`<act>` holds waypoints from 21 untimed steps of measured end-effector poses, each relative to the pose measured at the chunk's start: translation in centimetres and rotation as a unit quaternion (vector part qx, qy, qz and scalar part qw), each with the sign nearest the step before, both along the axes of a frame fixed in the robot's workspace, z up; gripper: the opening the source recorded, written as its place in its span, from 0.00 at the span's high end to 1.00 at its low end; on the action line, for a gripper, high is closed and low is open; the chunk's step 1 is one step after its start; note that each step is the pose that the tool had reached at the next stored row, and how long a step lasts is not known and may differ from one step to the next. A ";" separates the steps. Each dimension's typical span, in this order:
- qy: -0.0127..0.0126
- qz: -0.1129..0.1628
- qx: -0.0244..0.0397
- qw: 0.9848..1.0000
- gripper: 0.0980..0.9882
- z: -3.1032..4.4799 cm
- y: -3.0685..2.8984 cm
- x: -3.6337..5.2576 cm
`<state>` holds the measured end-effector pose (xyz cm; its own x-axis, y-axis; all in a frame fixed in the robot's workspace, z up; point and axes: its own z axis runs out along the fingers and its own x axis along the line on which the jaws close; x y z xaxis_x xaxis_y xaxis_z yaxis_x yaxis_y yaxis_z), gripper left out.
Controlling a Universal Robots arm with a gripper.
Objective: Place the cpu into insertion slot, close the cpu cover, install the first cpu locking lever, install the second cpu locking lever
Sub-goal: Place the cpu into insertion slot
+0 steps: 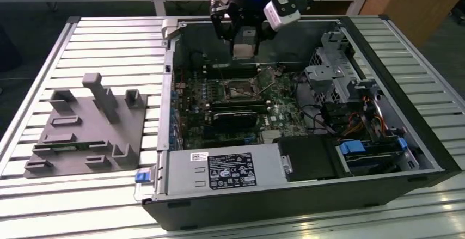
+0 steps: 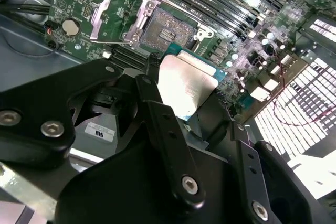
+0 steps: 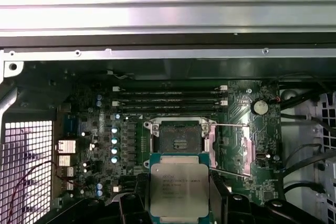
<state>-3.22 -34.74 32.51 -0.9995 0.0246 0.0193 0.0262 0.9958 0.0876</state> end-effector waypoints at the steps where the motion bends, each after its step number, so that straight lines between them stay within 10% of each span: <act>1: 0.000 0.000 0.000 1.000 0.51 -0.17 0.01 0.00; 21: 0.000 0.000 0.000 1.000 0.51 -3.34 0.58 0.03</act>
<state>-3.19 -34.16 29.18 -0.9995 0.0242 0.0193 0.0258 0.9958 0.0875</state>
